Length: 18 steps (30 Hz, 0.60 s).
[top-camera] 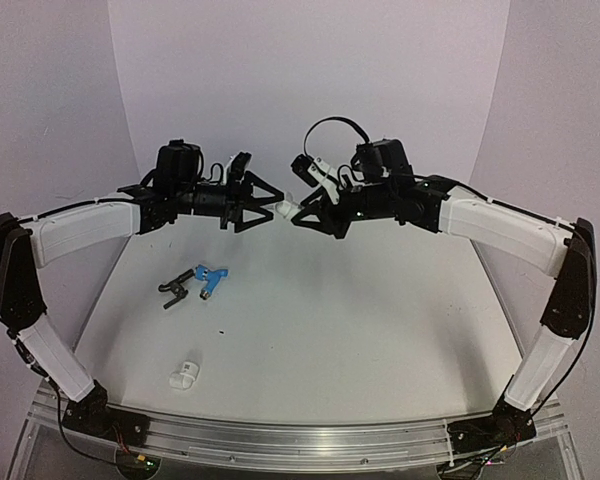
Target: Install the water faucets
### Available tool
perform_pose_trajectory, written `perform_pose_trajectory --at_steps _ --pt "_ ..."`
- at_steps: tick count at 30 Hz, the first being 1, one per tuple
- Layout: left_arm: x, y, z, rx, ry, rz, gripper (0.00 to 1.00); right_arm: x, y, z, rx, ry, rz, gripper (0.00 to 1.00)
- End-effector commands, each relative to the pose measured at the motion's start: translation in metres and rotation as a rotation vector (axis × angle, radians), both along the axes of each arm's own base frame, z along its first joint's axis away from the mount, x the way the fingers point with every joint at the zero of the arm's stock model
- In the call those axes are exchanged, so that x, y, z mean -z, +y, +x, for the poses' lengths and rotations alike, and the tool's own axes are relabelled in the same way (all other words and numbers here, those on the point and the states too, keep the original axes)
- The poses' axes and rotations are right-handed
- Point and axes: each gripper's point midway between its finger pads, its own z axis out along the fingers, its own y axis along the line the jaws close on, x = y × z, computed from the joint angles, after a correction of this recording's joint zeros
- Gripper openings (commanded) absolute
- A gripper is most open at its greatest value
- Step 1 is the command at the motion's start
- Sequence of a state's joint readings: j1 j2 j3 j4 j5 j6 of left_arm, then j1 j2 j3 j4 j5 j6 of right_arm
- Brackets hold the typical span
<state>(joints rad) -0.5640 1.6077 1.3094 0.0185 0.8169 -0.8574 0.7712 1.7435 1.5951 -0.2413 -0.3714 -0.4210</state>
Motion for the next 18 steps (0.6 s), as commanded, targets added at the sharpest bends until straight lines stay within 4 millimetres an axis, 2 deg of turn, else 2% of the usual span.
perform_pose_trajectory --at_steps 1,6,8,15,17,18 --pt "-0.012 -0.016 -0.006 0.049 -0.044 0.015 0.74 -0.024 0.004 -0.005 -0.023 -0.039 0.069 0.12" --pt "-0.003 -0.035 -0.010 0.080 -0.042 0.045 0.64 -0.025 0.005 -0.005 -0.025 -0.040 0.073 0.12" --pt "-0.003 -0.039 -0.010 0.086 -0.042 0.043 0.57 -0.023 0.004 -0.006 -0.028 -0.037 0.070 0.13" --pt "-0.005 -0.040 -0.008 0.078 -0.048 0.033 0.33 -0.018 0.000 -0.008 -0.021 -0.037 0.060 0.13" --pt "-0.004 -0.041 -0.007 0.080 -0.046 0.035 0.26 -0.018 -0.002 -0.009 -0.012 -0.032 0.063 0.18" --pt "-0.005 -0.041 -0.007 0.082 -0.050 0.035 0.20 -0.015 -0.004 -0.008 -0.001 -0.023 0.061 0.25"
